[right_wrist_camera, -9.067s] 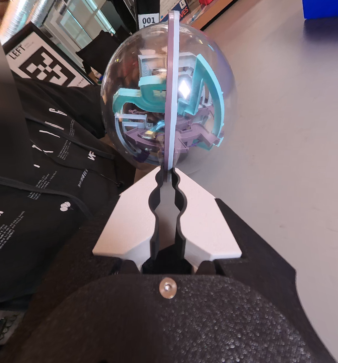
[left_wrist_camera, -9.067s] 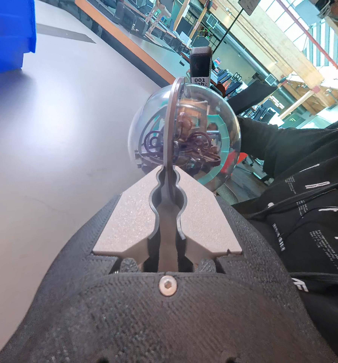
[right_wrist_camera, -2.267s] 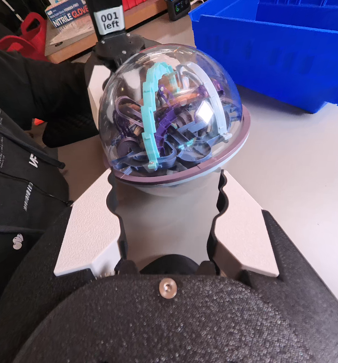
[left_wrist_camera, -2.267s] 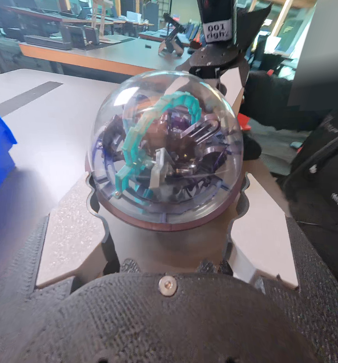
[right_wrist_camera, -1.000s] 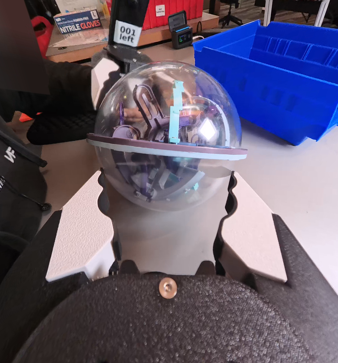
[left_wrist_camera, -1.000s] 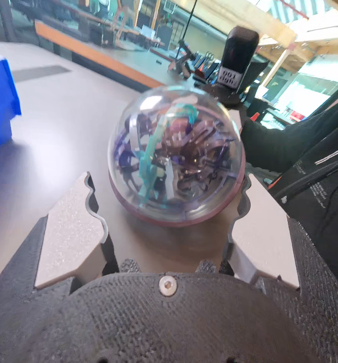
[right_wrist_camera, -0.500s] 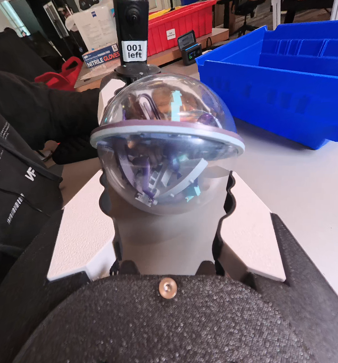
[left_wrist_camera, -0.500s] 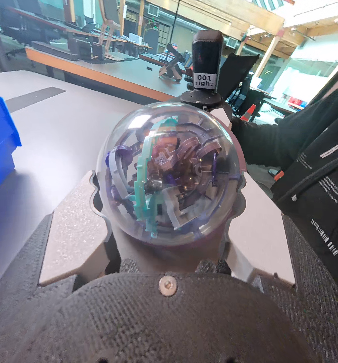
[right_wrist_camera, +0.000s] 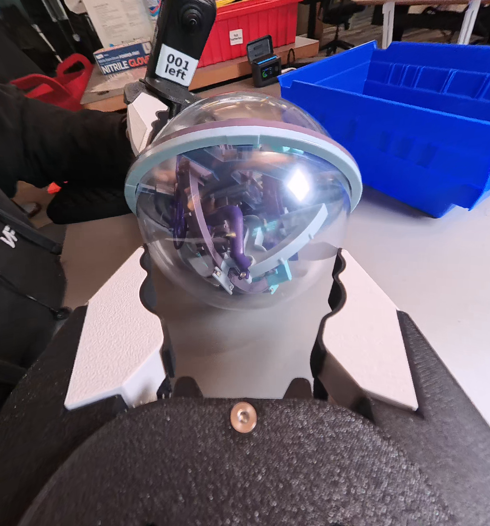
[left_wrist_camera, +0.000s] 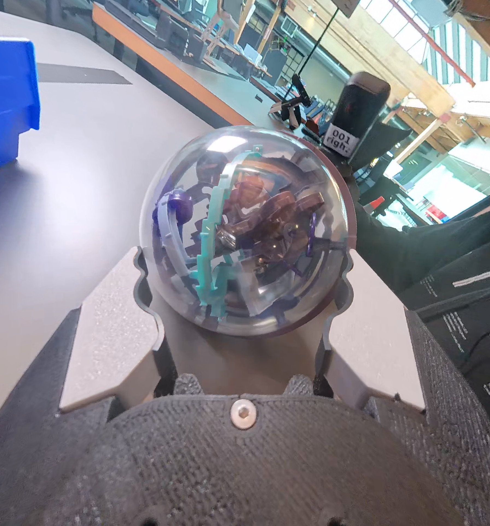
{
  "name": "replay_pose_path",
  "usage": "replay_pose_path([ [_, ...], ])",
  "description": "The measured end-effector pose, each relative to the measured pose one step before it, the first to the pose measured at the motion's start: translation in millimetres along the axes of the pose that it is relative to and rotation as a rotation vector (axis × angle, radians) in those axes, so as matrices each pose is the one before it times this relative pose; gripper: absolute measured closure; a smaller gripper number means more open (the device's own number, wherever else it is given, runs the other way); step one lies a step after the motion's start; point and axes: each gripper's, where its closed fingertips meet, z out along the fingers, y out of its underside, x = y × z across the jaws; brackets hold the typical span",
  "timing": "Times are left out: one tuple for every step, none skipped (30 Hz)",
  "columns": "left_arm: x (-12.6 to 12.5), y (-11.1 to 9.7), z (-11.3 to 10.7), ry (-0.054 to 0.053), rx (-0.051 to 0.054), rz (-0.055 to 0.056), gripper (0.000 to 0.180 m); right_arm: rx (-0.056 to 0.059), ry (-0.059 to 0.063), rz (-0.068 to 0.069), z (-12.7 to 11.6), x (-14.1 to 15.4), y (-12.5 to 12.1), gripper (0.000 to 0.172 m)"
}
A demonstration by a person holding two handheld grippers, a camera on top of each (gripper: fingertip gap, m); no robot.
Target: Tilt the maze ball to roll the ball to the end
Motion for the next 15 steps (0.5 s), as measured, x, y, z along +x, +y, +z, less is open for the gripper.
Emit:
replay_pose_path([
  [1.37, 3.36, -1.17, 0.0096, -0.0267, 0.0134, 0.050, -0.0042, -0.0210, 0.0130, -0.88, -0.56, 0.46, 0.048],
  [2.14, 4.08, -1.65, 0.0181, -0.0328, 0.0196, 0.050, -0.0035, -0.0217, 0.0161, -0.94, -0.38, 0.35, 0.048],
  [2.35, 3.46, -1.91, 0.0226, -0.0327, 0.0183, 0.048, -0.0022, -0.0188, 0.0146, -0.76, -0.02, 0.42, 0.048],
  [0.67, 1.44, -2.37, 0.0148, -0.0247, 0.0183, 0.048, -0.0014, -0.0127, 0.0094, -0.39, 0.56, 0.06, 0.049],
  [-1.13, -2.89, -2.85, 0.0061, -0.0006, 0.0322, 0.047, -0.0030, -0.0085, 0.0042, -0.20, 0.86, -0.02, 0.049],
  [-1.57, -6.54, -2.92, 0.0030, 0.0193, 0.0446, 0.046, -0.0061, -0.0099, 0.0006, -0.23, 0.61, -0.14, 0.049],
  [-2.26, -7.10, -1.89, 0.0014, 0.0162, 0.0477, 0.046, -0.0072, -0.0110, -0.0024, -0.16, 0.41, -0.09, 0.049],
  [-2.34, -4.49, 0.09, 0.0047, -0.0051, 0.0548, 0.045, -0.0075, -0.0117, -0.0020, 0.12, 0.54, -0.12, 0.049],
  [-2.86, -0.62, 2.11, 0.0057, -0.0285, 0.0567, 0.042, -0.0076, -0.0129, -0.0004, 0.21, 0.65, -0.25, 0.050],
  [-0.35, 0.67, 3.61, 0.0213, -0.0333, 0.0460, 0.040, -0.0079, -0.0149, 0.0017, 0.47, 0.59, -0.20, 0.050],
  [2.95, -0.06, 4.58, 0.0365, -0.0244, 0.0337, 0.039, -0.0080, -0.0177, 0.0050, 0.47, 0.57, -0.29, 0.050],
  [2.77, -0.86, 5.11, 0.0301, -0.0141, 0.0274, 0.038, -0.0073, -0.0200, 0.0087, 0.63, 0.32, -0.45, 0.051],
  [2.58, 0.59, 5.26, 0.0263, -0.0164, 0.0240, 0.038, -0.0055, -0.0180, 0.0111, 0.79, 0.61, -0.63, 0.052],
  [-1.40, 2.42, 4.84, -0.0016, -0.0239, 0.0155, 0.034, -0.0042, -0.0121, 0.0114, 0.88, 1.03, -0.64, 0.052],
  [-3.69, 2.59, 3.13, -0.0191, -0.0211, 0.0166, 0.034, -0.0007, -0.0069, 0.0098, 0.61, 1.53, -0.76, 0.051],
])
